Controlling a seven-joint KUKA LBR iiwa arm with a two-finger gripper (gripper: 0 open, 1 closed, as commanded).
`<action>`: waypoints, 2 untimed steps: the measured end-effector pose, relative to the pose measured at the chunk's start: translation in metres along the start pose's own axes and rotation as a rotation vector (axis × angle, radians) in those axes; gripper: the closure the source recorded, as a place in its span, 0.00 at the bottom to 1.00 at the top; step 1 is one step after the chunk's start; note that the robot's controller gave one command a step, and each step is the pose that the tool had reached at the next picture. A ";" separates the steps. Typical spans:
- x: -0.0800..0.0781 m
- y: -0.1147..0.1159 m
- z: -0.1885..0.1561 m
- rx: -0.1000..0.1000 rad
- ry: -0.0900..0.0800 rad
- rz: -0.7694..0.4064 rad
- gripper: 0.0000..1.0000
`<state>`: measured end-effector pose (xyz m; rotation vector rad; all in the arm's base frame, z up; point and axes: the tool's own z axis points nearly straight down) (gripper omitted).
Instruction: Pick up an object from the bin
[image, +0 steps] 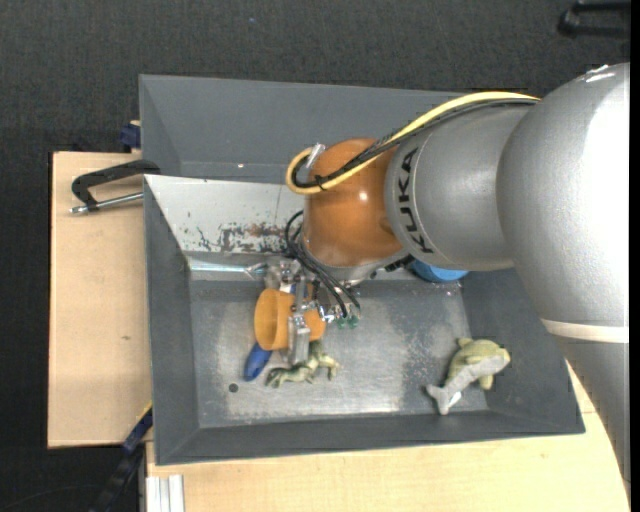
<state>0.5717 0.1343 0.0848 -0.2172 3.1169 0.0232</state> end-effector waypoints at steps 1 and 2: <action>0.002 0.003 0.000 -0.004 0.007 -0.003 1.00; 0.003 0.011 -0.138 0.011 0.003 -0.122 1.00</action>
Offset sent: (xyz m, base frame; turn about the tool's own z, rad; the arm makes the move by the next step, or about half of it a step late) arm 0.0000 0.0000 0.0000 0.0000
